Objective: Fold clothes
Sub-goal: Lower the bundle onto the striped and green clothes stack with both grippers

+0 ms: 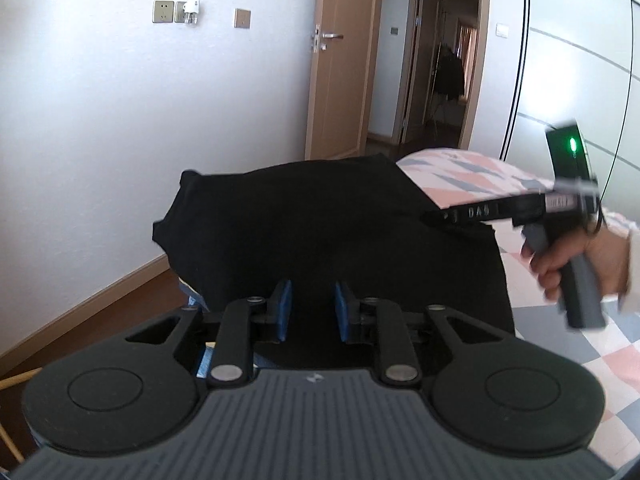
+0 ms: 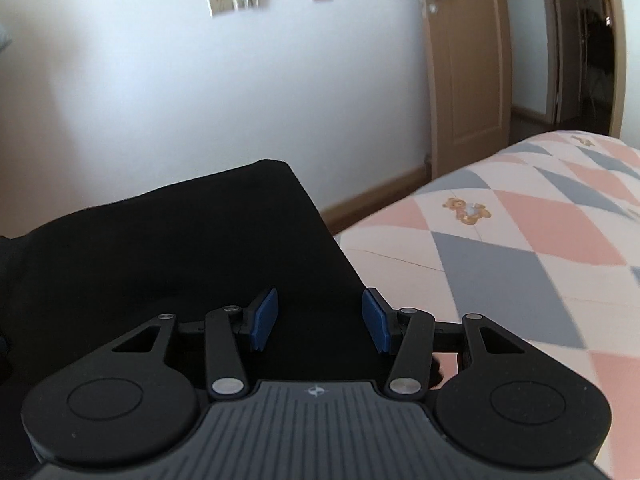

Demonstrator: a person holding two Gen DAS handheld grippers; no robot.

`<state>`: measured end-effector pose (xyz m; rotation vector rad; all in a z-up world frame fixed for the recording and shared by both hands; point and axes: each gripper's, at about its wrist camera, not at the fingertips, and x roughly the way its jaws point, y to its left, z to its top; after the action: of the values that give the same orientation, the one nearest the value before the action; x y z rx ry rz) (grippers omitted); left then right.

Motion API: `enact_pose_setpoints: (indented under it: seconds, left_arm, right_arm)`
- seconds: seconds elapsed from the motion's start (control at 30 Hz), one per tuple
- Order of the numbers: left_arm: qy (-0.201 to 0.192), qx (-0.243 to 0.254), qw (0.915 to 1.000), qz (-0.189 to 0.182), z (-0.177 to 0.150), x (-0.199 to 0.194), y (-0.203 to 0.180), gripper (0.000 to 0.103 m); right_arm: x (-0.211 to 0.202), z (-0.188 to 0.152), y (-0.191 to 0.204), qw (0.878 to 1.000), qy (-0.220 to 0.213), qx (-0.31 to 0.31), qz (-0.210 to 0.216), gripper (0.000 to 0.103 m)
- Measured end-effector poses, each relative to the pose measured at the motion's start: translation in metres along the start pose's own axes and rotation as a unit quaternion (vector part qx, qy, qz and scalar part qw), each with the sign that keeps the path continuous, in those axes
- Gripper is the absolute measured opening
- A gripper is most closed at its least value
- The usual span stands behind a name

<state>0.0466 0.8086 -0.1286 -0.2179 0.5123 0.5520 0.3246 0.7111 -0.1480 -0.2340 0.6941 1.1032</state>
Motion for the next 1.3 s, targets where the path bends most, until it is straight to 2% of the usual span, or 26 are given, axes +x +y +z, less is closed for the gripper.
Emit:
enact_pose_setpoints:
  seconds: [0.07, 0.2, 0.27, 0.37, 0.47, 0.57, 0.63, 0.8, 0.9, 1.0, 1.17, 1.23, 1.27, 1.3]
  left_arm:
    - [-0.015, 0.014, 0.9998, -0.005, 0.014, -0.011, 0.001, 0.02]
    - [-0.053, 0.012, 0.9985, 0.005, 0.04, -0.016, 0.018, 0.021]
    - [-0.053, -0.002, 0.9983, 0.022, 0.047, -0.004, 0.03, 0.021]
    - [-0.024, -0.031, 0.9985, 0.037, 0.04, 0.026, 0.052, 0.02]
    - [-0.011, -0.06, 0.9975, 0.035, 0.024, 0.043, 0.065, 0.02]
    - [-0.022, -0.072, 0.9965, 0.035, 0.016, 0.042, 0.063, 0.02]
    - [-0.023, -0.08, 0.9957, 0.04, 0.011, 0.038, 0.061, 0.019]
    - [-0.036, -0.113, 0.9924, 0.031, 0.018, 0.014, 0.064, 0.019]
    - [-0.052, -0.105, 0.9927, 0.029, 0.019, -0.013, 0.059, 0.028]
    - [-0.052, -0.077, 0.9956, 0.015, 0.012, -0.036, 0.043, 0.029]
    - [-0.038, -0.034, 0.9985, -0.019, -0.011, -0.061, 0.004, 0.033]
    - [-0.023, -0.014, 0.9992, -0.029, -0.027, -0.062, -0.01, 0.034]
    - [-0.014, -0.004, 0.9995, -0.027, -0.035, -0.06, -0.015, 0.035]
    - [-0.011, 0.005, 0.9997, -0.02, -0.042, -0.058, -0.02, 0.035]
  right_arm:
    - [-0.018, 0.009, 0.017, 0.999, -0.043, -0.023, 0.003, 0.05]
    - [-0.005, 0.04, 0.044, 0.995, -0.07, -0.061, 0.032, 0.05]
    - [0.021, 0.051, 0.054, 0.995, -0.055, -0.084, 0.025, 0.05]
    - [0.061, 0.052, 0.058, 0.995, -0.004, -0.103, 0.015, 0.05]
    - [0.08, 0.053, 0.048, 0.996, 0.037, -0.071, 0.026, 0.05]
    - [0.085, 0.055, 0.042, 0.997, 0.044, -0.051, 0.029, 0.051]
    - [0.081, 0.055, 0.045, 0.998, 0.038, -0.054, 0.026, 0.055]
    - [0.021, 0.05, 0.05, 0.998, -0.046, -0.05, 0.018, 0.06]
    - [-0.02, 0.032, 0.043, 0.996, -0.073, -0.02, 0.038, 0.07]
    - [-0.054, 0.002, 0.039, 0.996, -0.081, 0.001, 0.038, 0.07]
    - [-0.082, -0.05, 0.053, 0.995, -0.094, -0.017, 0.009, 0.07]
    - [-0.072, -0.06, 0.06, 0.997, -0.066, -0.043, 0.0, 0.07]
    - [-0.064, -0.066, 0.065, 0.997, -0.044, -0.061, -0.01, 0.07]
    - [-0.059, -0.071, 0.069, 0.996, -0.04, -0.073, -0.015, 0.07]
